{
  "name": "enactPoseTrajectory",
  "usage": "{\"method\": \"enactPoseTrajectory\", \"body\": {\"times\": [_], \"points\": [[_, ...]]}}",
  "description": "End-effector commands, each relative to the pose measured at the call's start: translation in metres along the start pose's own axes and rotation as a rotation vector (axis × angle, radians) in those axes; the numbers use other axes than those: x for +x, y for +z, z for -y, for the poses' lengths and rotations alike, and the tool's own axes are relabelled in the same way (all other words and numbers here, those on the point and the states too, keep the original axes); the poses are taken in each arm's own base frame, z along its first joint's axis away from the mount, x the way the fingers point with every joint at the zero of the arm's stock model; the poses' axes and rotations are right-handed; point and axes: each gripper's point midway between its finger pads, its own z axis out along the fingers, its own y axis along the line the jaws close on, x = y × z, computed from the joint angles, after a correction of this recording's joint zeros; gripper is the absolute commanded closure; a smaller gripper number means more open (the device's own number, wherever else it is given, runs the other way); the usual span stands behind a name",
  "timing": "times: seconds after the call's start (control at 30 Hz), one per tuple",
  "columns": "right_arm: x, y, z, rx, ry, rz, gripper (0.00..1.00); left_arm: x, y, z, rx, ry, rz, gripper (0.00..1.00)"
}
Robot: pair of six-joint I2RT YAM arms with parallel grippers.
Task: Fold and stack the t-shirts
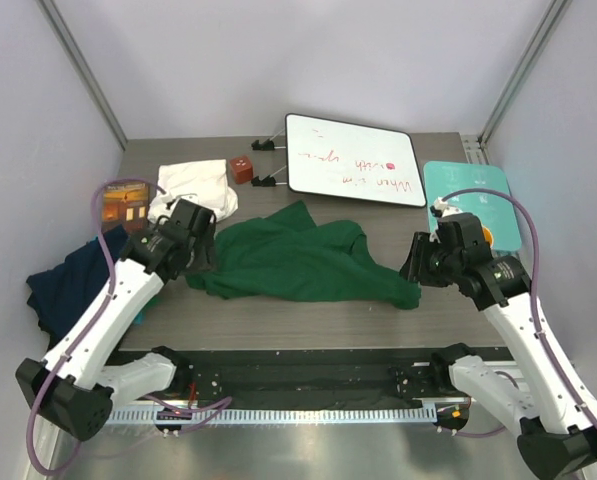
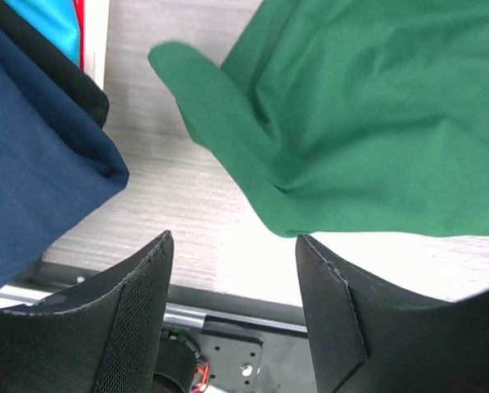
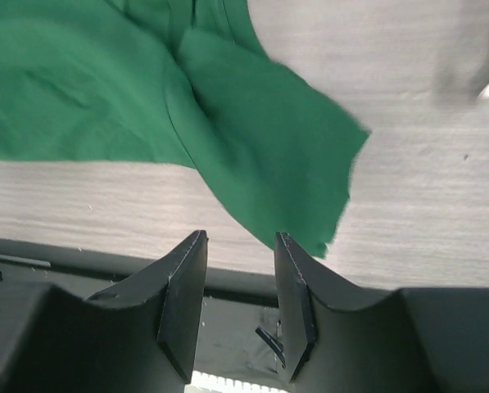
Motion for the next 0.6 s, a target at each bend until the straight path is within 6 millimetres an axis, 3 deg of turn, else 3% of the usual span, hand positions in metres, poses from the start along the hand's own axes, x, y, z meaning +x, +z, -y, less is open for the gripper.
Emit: {"method": "enactPoseTrajectory", "body": {"times": [0.0,0.07,0.23,0.27,0.37,0.57], "points": [[-0.046,0.002,-0.014,-0.011,-0.04,0.091,0.56,-0.032,-0.006,0.017,0.068,-0.037,0.091,0.4],[-0.064,0.015,-0.021,-0.019,-0.047,0.111,0.57,-0.043,-0.002,0.032,0.112,-0.047,0.101,0.42],[-0.085,0.064,-0.045,-0.111,-0.053,0.116,0.58,-0.05,0.043,0.086,0.232,-0.034,0.028,0.52],[-0.081,0.083,-0.045,-0.101,-0.051,0.069,0.59,-0.048,0.049,0.094,0.249,-0.03,0.009,0.54],[-0.081,0.11,-0.048,-0.114,-0.048,0.04,0.6,-0.042,0.078,0.115,0.271,-0.003,-0.019,0.55],[-0.088,0.138,-0.052,-0.125,-0.012,0.076,0.59,-0.026,0.112,0.151,0.271,0.079,-0.03,0.5]]}}
